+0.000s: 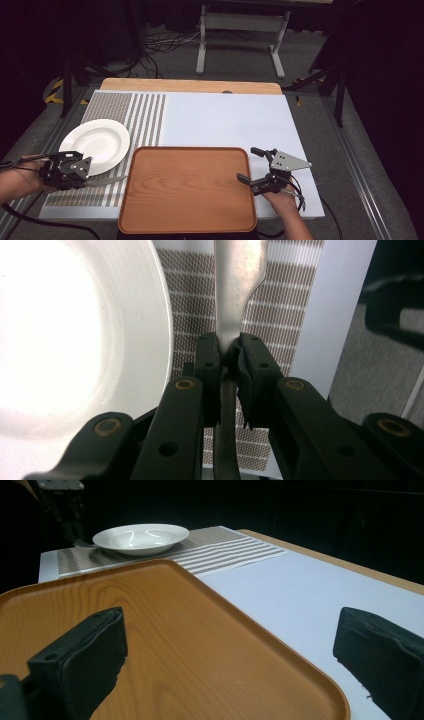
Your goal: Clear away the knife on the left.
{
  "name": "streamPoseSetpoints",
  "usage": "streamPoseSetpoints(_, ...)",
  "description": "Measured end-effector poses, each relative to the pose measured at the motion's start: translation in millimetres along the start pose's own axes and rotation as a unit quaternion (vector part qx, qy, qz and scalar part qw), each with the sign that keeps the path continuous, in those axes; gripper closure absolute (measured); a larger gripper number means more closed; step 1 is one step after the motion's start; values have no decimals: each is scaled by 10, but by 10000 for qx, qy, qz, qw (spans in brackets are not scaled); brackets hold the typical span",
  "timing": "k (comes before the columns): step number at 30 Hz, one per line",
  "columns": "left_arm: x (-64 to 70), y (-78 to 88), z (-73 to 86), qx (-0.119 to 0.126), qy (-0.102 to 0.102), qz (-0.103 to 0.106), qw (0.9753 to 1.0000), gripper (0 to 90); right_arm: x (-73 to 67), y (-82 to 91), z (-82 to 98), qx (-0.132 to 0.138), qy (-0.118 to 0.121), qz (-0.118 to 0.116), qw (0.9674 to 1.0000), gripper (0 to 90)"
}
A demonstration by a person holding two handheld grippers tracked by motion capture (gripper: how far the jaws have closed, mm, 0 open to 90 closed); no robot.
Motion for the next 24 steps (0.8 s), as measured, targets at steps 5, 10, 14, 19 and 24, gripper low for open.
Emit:
streamPoseSetpoints(5, 26, 101, -114, 124, 416, 122, 9990, 808, 7, 7, -8, 16, 13, 17, 10000, 14)
streamPoseSetpoints(10, 45, 178, -202, 275, 732, 225, 9967, 808, 13, 15, -8, 13, 17, 24, 10000, 15)
streamPoseSetpoints(14, 55, 223, -280, 393, 1096, 321, 9927, 808, 13, 19, -13, 23, 24, 23, 10000, 14)
streamPoseSetpoints(19, 95, 260, -390, 631, 1358, 521, 9873, 808, 17, 26, -17, 27, 15, 39, 10000, 14)
streamPoseSetpoints(24, 115, 324, -504, 757, 1693, 618, 9807, 808, 15, 20, -16, 21, 22, 29, 10000, 14)
Point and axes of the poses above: each handheld gripper's, and its own axes: y roughly backward along the jaws, z roughly out of its underside, x roughly to its right, the point moved 10 cm from there along -y, roughly forward along the jaws, and after that the axes turned 10 degrees about y, right-handed, at the moved point
